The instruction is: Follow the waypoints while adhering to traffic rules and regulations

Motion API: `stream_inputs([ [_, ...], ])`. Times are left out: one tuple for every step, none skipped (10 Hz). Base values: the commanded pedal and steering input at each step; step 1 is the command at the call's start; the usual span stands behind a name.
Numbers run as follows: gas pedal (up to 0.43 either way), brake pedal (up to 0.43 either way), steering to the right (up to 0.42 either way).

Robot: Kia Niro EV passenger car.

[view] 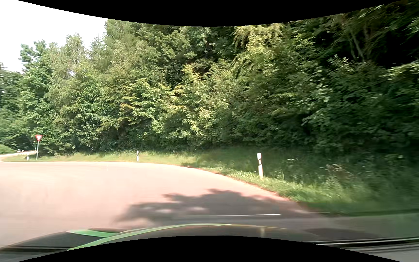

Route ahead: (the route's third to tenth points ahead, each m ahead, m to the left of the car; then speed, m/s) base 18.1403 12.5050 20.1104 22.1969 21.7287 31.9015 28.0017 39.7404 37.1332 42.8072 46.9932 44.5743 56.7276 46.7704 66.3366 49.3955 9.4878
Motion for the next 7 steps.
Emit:
stream_inputs([
  [0.000,0.085,-0.201],
  [0.000,0.030,-0.207],
  [0.000,0.000,-0.211],
  [0.000,0.000,-0.218],
  [0.000,0.000,-0.222],
  [0.000,0.000,-0.223],
  [0.000,0.000,-0.220],
])
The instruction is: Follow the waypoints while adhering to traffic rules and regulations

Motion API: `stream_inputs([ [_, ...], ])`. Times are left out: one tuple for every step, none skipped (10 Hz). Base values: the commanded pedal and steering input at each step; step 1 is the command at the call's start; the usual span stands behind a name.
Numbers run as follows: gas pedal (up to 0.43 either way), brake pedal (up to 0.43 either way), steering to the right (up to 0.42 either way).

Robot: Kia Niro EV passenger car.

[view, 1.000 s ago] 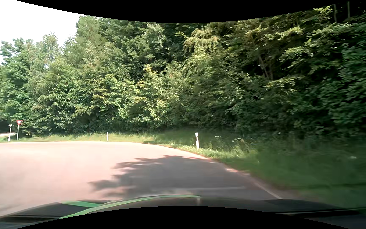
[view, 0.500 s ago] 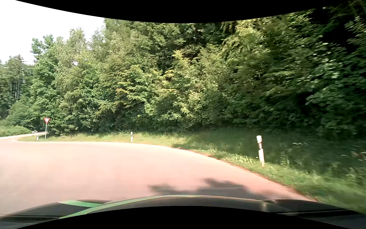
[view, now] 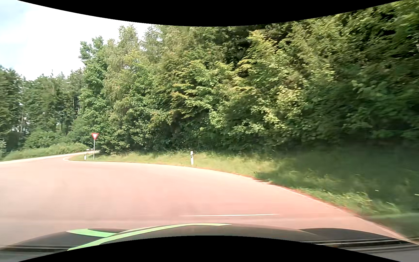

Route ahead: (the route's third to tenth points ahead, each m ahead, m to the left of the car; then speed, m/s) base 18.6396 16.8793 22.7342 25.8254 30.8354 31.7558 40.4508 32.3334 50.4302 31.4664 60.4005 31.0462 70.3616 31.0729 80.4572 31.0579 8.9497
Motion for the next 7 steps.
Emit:
stream_inputs([
  [0.000,0.000,-0.217],
  [0.000,0.000,-0.213],
  [0.000,0.000,-0.212],
  [0.000,0.000,-0.209],
  [0.000,0.000,-0.206],
  [0.000,0.000,-0.206],
  [0.000,0.000,-0.206],
])
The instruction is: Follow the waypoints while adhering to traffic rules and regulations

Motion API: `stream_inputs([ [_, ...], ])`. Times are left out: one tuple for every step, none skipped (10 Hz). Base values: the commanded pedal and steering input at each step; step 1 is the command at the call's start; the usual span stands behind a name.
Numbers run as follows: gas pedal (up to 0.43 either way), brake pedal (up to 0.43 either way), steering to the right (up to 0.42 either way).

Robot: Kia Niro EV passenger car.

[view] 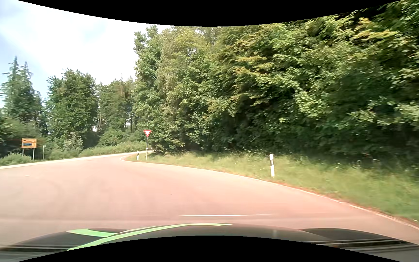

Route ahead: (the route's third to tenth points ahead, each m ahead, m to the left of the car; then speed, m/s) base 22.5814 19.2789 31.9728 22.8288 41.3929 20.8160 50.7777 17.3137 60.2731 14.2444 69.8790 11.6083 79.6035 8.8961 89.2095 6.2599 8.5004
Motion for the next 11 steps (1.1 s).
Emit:
stream_inputs([
  [0.000,0.000,-0.206],
  [0.000,0.000,-0.205],
  [0.000,0.000,-0.201],
  [0.000,0.000,-0.200],
  [0.000,0.000,-0.198],
  [0.000,0.000,-0.194],
  [0.000,0.000,-0.189],
  [0.000,0.000,-0.185],
  [0.000,0.000,-0.180],
  [0.000,0.000,-0.176],
  [0.000,0.000,-0.172],
])
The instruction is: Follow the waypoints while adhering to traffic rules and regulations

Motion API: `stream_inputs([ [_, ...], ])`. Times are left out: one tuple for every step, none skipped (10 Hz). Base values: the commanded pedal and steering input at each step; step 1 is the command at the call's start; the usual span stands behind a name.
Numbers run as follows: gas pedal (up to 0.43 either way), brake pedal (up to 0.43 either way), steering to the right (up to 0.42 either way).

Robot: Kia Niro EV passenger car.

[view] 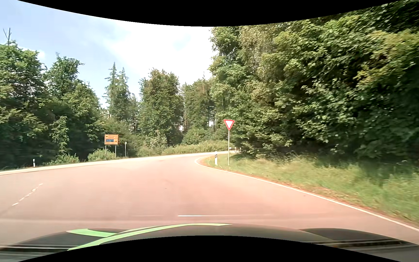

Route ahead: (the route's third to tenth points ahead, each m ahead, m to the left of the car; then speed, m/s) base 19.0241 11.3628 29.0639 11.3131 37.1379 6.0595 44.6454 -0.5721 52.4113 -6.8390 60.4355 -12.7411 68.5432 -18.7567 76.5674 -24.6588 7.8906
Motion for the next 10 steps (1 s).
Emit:
stream_inputs([
  [0.000,0.000,-0.167],
  [0.000,0.000,-0.161],
  [0.000,0.000,-0.148],
  [0.000,0.000,-0.135],
  [0.000,0.000,-0.120],
  [0.000,0.000,-0.108],
  [0.000,0.000,-0.091],
  [0.000,0.000,-0.071],
  [0.000,0.000,-0.057],
  [0.000,0.000,-0.040],
])
